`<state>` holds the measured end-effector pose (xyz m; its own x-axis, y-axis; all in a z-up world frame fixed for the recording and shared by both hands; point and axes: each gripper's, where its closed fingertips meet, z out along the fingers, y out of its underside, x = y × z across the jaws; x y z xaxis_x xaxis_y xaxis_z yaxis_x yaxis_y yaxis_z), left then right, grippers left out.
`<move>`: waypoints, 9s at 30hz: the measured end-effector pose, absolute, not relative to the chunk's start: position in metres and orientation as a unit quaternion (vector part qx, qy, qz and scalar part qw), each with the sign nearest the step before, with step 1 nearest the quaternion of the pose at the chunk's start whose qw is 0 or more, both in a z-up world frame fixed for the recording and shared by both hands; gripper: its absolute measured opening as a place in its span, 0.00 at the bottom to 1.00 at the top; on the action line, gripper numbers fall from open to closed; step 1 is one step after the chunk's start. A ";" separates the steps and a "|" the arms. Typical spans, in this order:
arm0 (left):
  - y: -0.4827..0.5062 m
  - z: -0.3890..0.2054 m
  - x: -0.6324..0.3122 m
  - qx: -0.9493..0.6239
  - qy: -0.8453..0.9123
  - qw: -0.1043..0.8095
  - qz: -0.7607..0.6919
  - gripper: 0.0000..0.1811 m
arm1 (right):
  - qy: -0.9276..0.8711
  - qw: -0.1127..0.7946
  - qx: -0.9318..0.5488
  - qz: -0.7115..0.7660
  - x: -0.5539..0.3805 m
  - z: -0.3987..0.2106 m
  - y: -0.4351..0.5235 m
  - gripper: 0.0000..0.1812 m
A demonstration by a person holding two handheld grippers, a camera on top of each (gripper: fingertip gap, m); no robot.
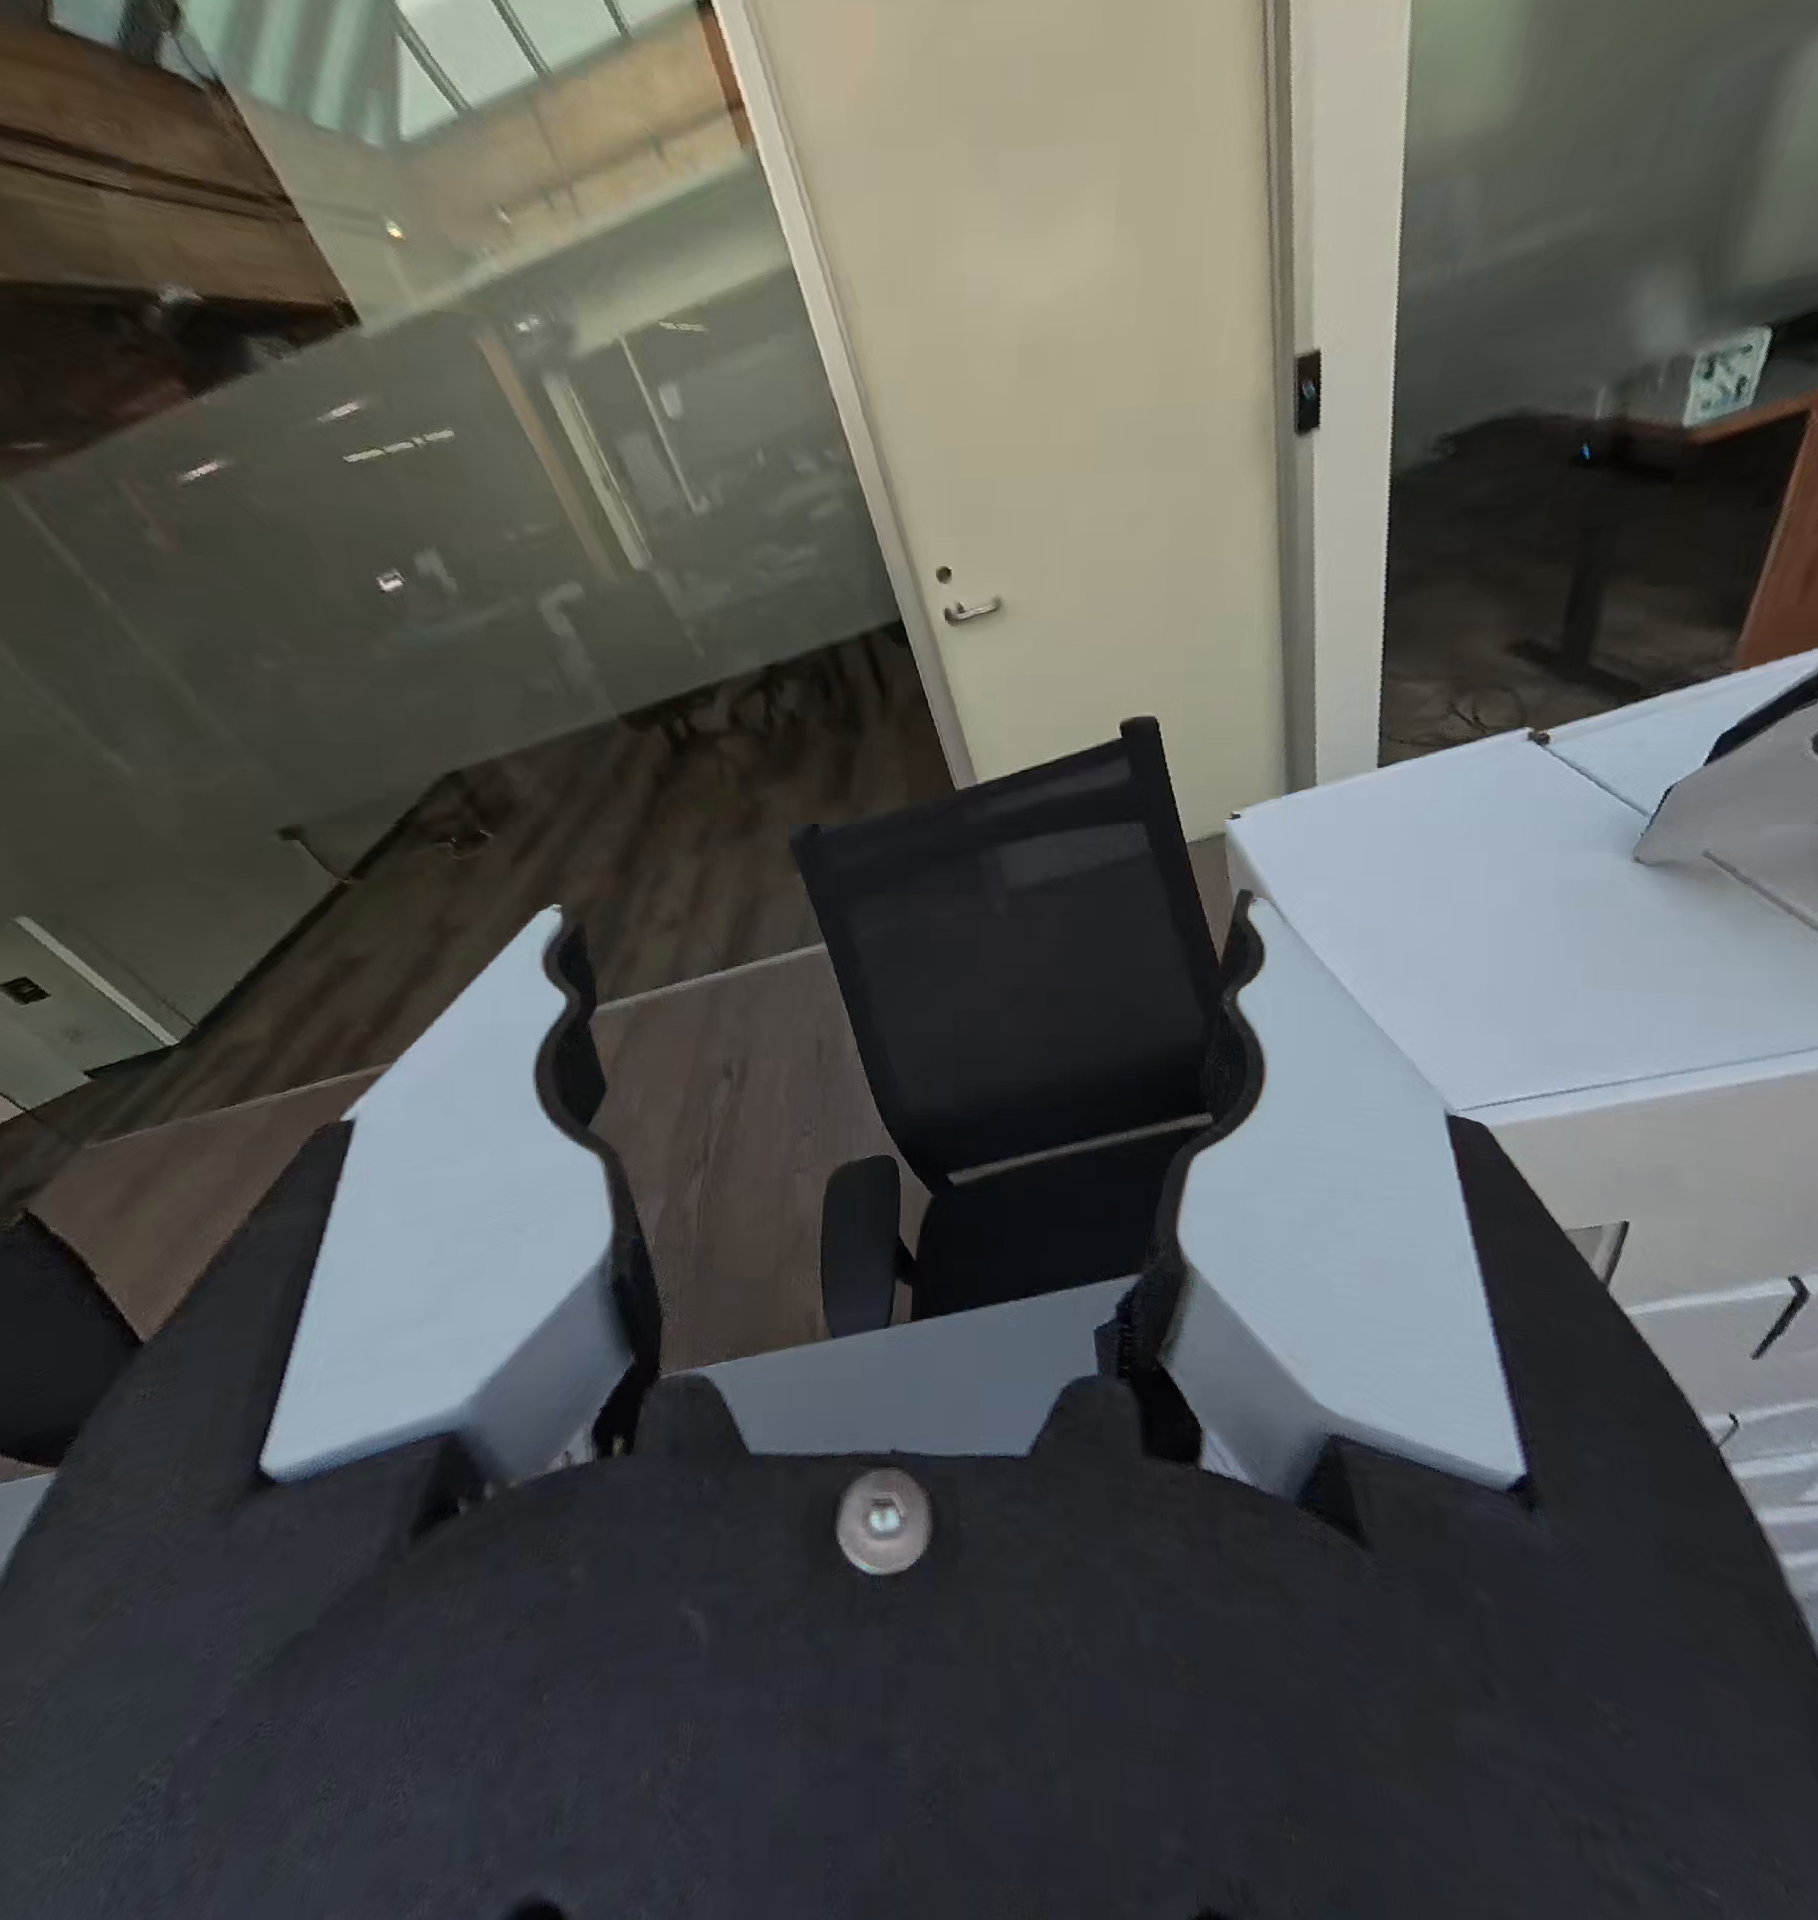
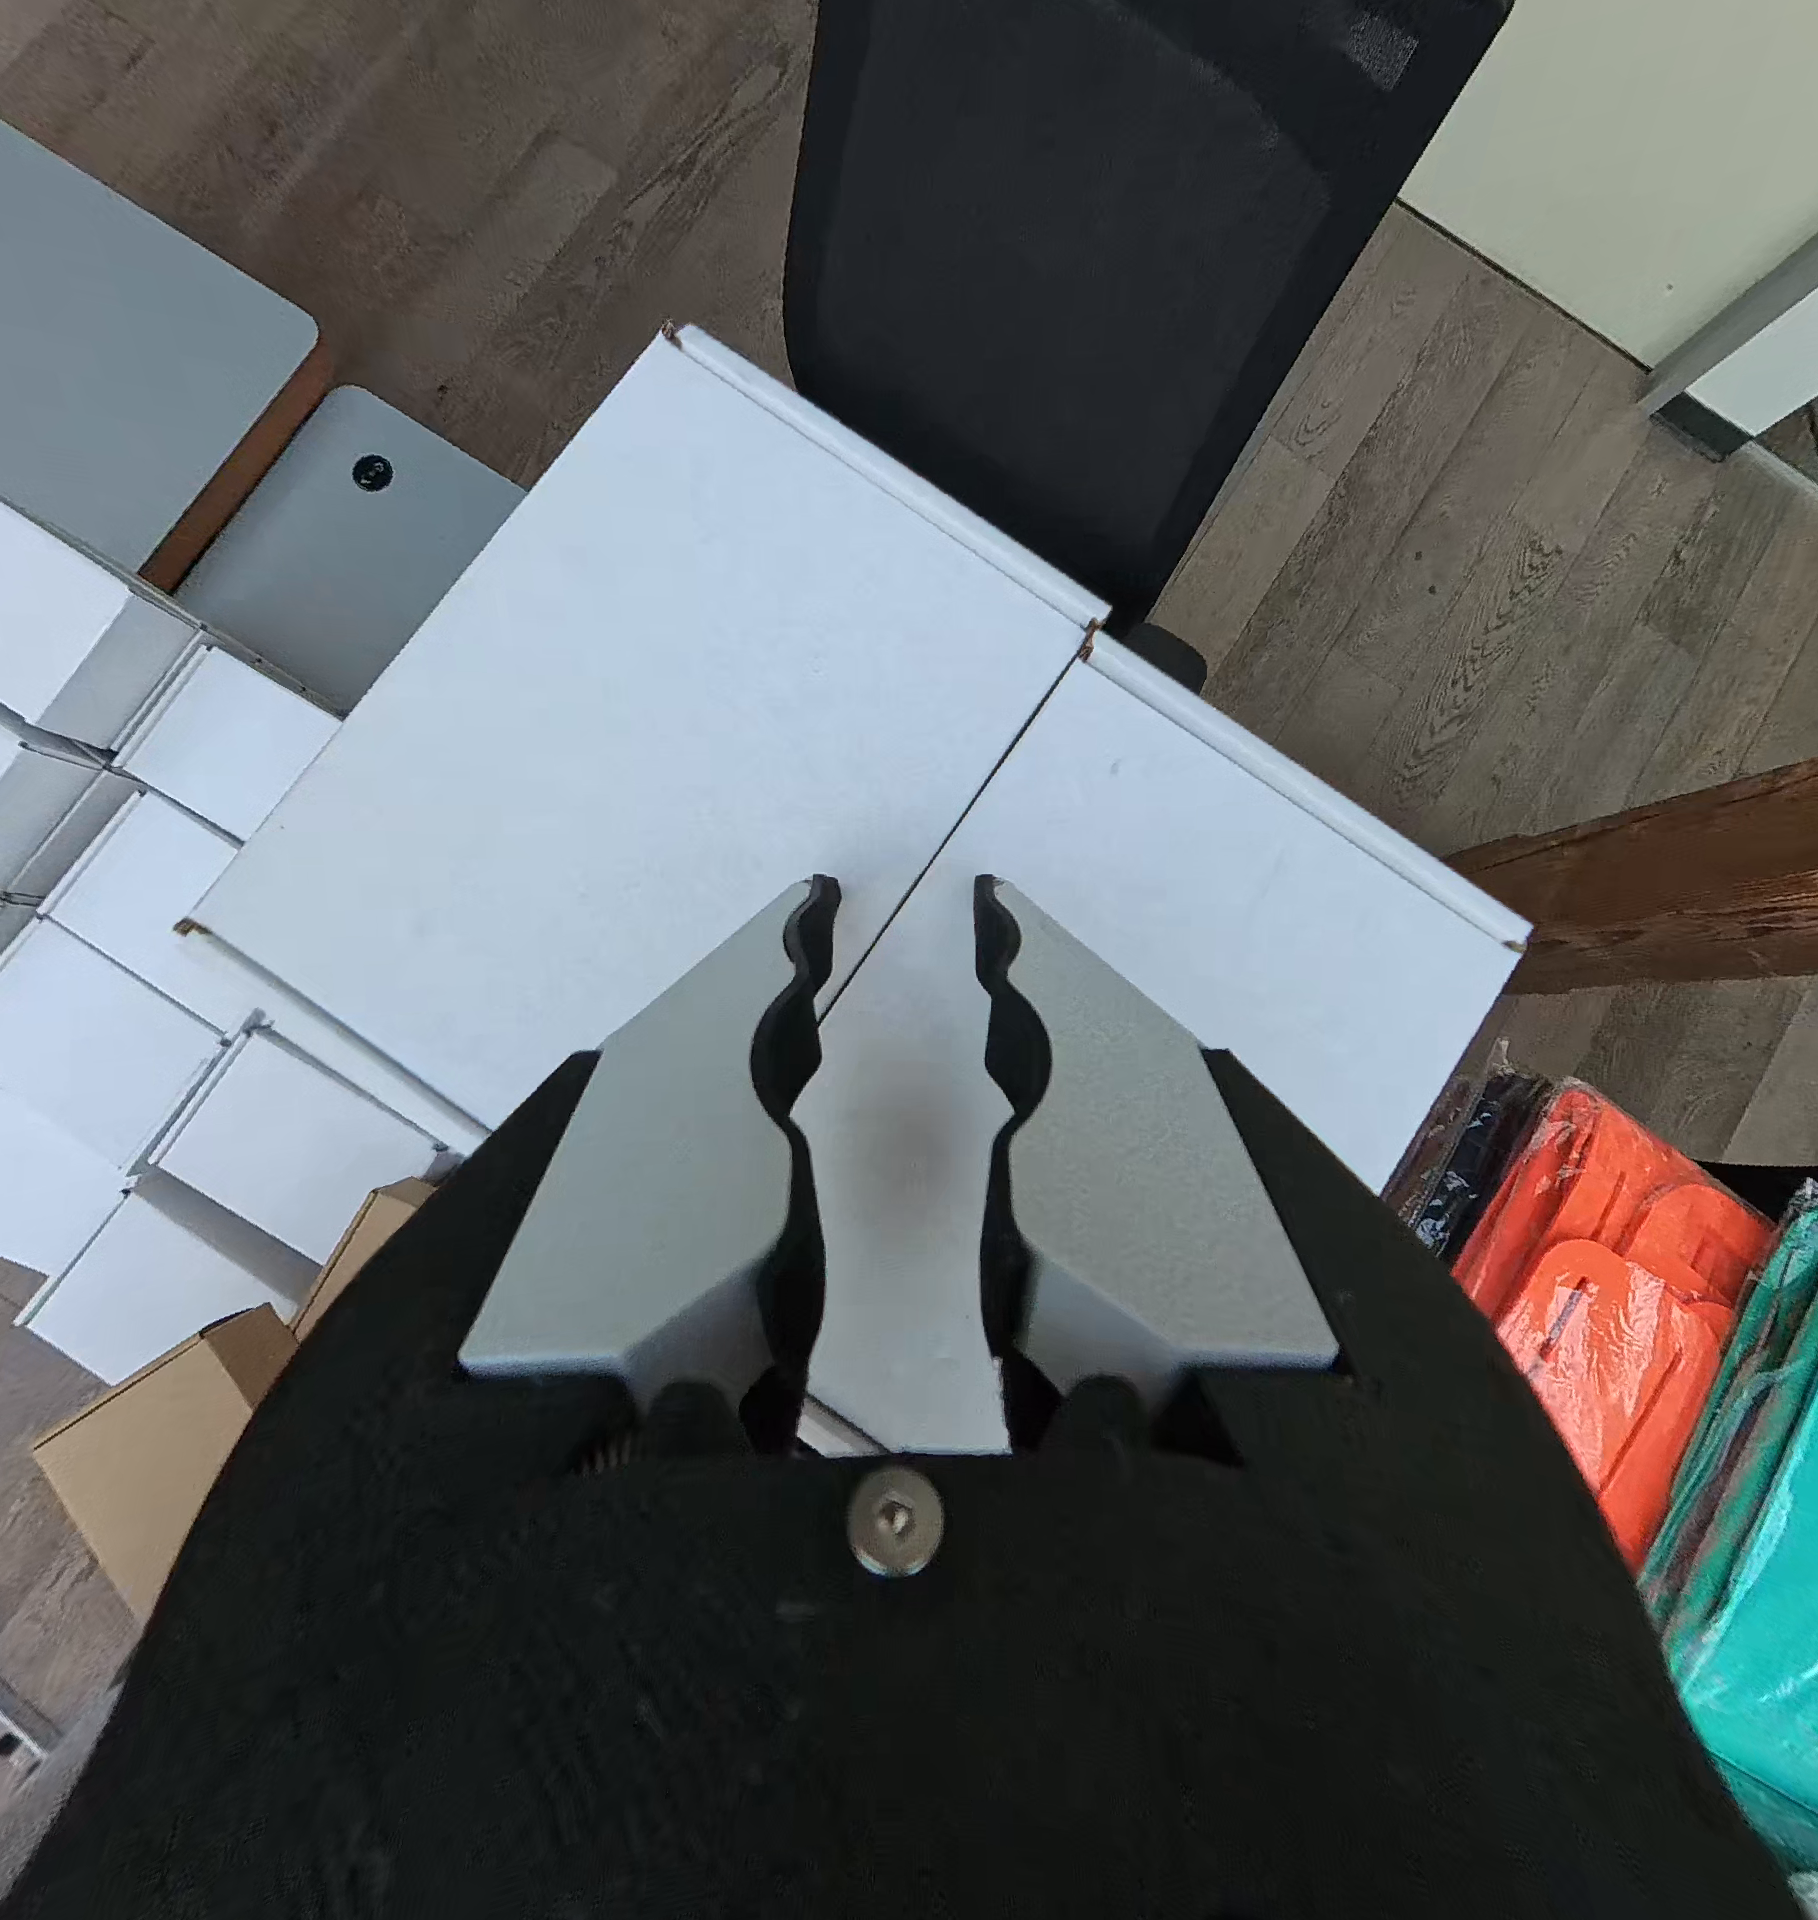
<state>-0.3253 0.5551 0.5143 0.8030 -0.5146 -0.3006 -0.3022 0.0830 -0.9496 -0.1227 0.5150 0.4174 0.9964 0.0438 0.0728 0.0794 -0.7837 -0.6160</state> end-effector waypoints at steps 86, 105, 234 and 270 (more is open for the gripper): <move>0.503 0.011 -0.817 -0.998 0.018 0.026 -0.059 0.87 | -0.002 0.388 -0.922 0.009 -0.118 0.418 0.517 0.14; 0.492 -0.019 -0.812 -0.989 -0.116 -0.029 -0.088 0.81 | -0.010 0.391 -0.921 0.008 -0.121 0.419 0.522 0.13; 0.459 0.432 -0.164 -0.856 0.415 0.065 -0.301 0.78 | 0.154 0.333 -0.865 0.343 -0.108 0.420 0.504 0.00; 0.440 0.422 -0.172 -0.848 0.490 0.016 -0.200 0.78 | 0.115 0.242 -0.858 0.438 -0.102 0.418 0.511 0.00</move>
